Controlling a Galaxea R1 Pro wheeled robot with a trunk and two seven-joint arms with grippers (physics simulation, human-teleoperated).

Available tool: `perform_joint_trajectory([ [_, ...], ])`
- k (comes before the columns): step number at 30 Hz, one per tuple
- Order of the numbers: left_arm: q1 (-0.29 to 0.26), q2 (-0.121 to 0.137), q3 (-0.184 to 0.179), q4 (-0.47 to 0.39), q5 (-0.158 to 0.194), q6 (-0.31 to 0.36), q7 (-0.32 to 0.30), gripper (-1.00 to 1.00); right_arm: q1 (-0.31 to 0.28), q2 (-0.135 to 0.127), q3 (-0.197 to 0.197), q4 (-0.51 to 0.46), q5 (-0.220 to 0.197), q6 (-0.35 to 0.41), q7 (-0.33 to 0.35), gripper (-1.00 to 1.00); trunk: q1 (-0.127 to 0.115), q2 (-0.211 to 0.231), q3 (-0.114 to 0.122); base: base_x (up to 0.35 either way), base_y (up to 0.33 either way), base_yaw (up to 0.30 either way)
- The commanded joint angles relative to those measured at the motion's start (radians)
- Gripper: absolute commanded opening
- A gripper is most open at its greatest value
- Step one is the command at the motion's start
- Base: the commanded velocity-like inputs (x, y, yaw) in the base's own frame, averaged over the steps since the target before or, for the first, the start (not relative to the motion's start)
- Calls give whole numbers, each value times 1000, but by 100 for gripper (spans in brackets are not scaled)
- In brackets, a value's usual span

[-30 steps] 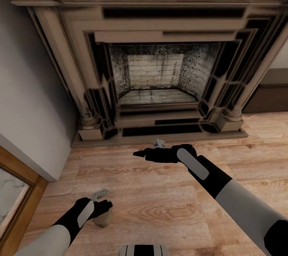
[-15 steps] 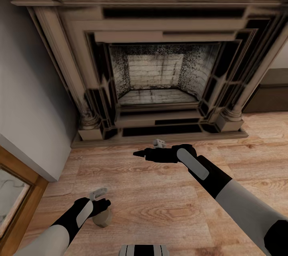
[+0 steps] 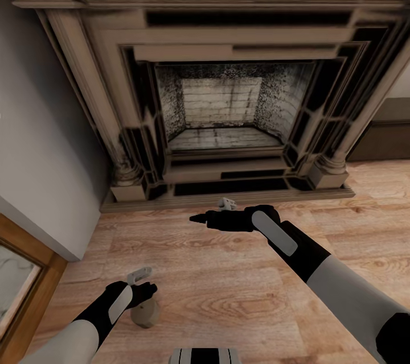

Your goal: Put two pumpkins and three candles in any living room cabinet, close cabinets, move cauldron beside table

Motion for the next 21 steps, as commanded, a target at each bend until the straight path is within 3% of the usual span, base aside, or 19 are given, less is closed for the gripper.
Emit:
perform_joint_trajectory([
  [1,0,1,-8,-2,12,4,8,100,-1,-1,2,-1,0,1,1,100,0,0,-1,6,86,0],
  [21,0,3,-8,-2,9,4,8,100,-1,-1,2,-1,0,-6,1,100,0,0,-1,1,21,0],
])
